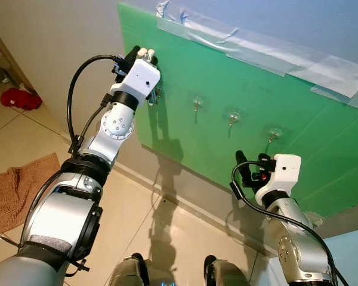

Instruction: Hang keys on a hook

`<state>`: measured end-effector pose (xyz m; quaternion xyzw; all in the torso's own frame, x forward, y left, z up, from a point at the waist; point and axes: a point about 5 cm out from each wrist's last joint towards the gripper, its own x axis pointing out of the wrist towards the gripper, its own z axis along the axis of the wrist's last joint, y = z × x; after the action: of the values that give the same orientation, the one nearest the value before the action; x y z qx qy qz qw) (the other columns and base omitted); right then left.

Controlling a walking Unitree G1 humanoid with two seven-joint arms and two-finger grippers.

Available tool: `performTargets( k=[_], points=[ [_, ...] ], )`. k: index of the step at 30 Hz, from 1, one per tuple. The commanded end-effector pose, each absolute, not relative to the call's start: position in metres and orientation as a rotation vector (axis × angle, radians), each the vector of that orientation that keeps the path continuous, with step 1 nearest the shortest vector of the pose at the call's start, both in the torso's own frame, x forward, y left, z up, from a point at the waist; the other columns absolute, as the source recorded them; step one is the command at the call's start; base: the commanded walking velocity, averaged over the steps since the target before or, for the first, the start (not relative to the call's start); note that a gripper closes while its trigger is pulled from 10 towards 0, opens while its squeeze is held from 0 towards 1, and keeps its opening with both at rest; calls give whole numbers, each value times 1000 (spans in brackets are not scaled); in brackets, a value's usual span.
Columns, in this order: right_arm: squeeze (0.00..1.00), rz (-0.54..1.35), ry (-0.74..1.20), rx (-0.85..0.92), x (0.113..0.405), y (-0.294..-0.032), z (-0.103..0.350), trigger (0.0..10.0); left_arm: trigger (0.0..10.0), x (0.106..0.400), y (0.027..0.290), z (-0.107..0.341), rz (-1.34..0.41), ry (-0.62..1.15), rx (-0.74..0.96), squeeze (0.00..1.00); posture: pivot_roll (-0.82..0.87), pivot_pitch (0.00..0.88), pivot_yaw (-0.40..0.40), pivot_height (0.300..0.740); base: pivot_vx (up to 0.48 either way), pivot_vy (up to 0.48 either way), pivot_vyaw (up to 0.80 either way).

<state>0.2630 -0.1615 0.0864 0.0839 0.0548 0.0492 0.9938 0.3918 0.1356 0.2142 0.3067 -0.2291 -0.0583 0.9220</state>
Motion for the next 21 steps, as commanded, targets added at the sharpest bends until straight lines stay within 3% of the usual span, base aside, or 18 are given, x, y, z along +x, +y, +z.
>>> performTargets(
  k=[1,21],
  points=[
    [0,95,116,151,260,-164,87,10000,0,394,128,225,-129,-514,643,0,-241,163,-26,740,0,0,0],
    [0,91,130,151,254,-166,85,10000,0,394,119,216,-159,-490,645,0,-254,180,-30,740,0,0,0]
  ],
)
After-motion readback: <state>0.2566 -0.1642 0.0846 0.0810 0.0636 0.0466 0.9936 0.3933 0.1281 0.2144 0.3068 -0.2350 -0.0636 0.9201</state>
